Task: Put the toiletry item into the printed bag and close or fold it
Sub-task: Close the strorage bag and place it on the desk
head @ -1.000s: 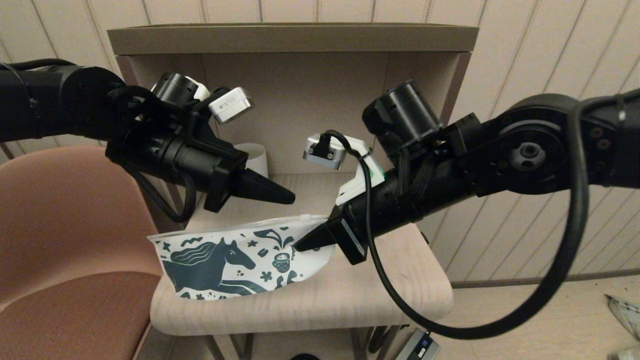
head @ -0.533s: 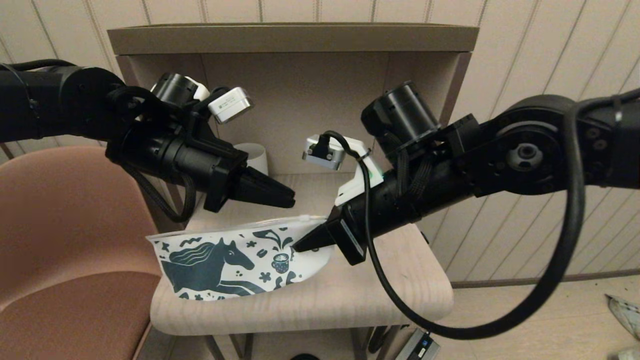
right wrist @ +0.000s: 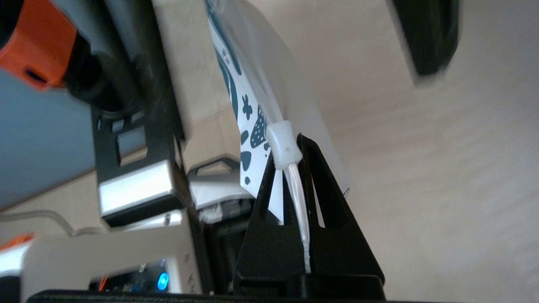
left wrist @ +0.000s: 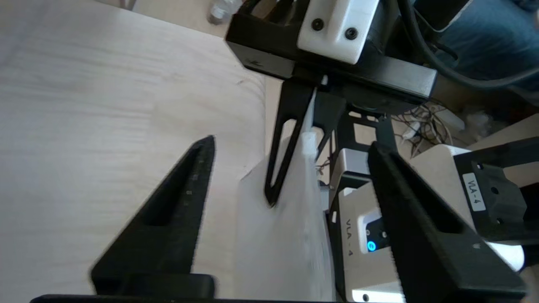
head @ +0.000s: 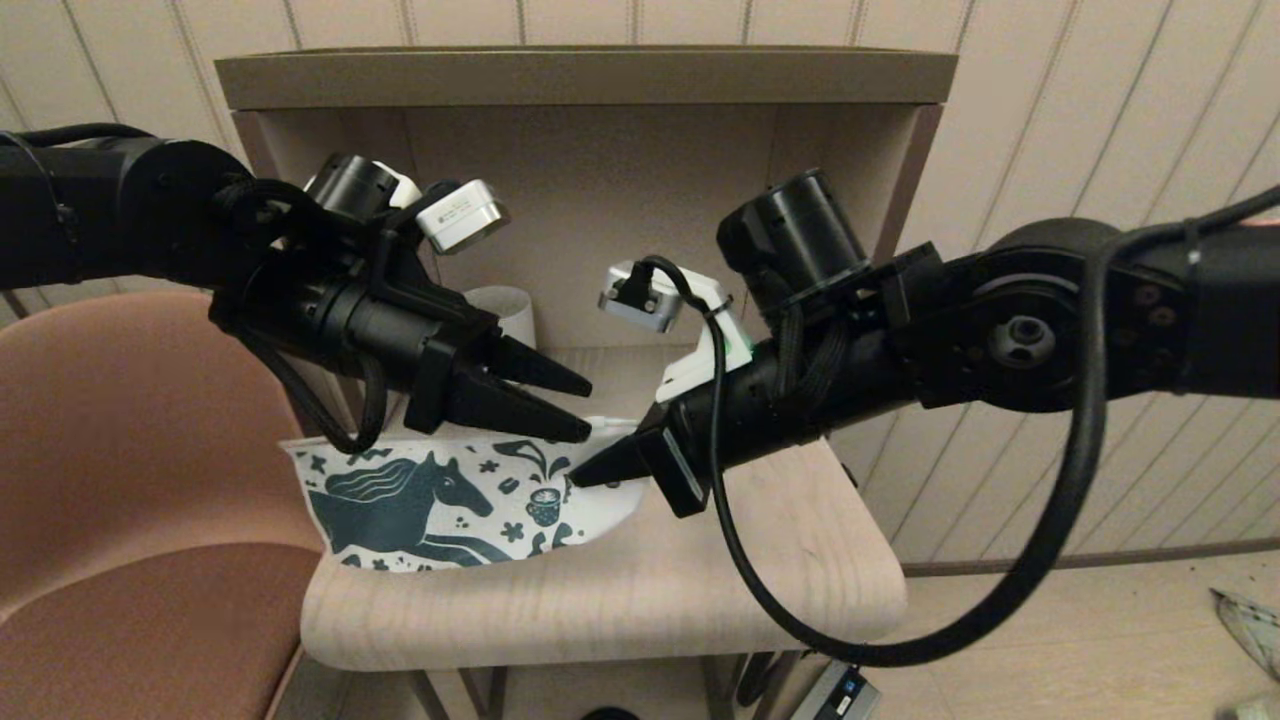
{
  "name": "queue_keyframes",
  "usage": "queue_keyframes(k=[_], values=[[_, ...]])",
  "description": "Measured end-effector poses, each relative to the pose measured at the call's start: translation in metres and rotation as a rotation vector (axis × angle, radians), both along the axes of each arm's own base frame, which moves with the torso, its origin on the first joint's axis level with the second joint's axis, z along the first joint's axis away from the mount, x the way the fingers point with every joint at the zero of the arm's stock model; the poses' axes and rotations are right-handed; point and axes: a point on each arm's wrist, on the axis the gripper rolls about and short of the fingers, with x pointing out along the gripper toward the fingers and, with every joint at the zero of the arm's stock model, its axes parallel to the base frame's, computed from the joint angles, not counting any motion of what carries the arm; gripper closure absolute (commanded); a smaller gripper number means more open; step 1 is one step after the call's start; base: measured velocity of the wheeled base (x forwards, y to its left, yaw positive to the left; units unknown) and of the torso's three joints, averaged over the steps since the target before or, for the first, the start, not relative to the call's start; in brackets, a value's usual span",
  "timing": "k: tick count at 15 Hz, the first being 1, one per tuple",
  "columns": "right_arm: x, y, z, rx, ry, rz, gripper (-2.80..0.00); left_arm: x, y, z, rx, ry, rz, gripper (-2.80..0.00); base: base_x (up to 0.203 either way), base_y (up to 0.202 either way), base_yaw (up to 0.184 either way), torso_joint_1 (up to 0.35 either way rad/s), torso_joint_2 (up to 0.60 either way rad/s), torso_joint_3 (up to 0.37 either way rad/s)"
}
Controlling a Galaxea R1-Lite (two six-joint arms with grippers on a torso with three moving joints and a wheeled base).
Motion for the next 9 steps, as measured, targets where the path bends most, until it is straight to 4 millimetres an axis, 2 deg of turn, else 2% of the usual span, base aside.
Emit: queue_keyframes(k=[9], values=[[0.0025,0.0034,-0.0087,0.047,0.001,-0.019,0.00,0.0015,-0.0068,-0.0052,-0.001,0.012,-0.021,-2.80,0.000,0.000,0.000,0.000,0.00,0.000]])
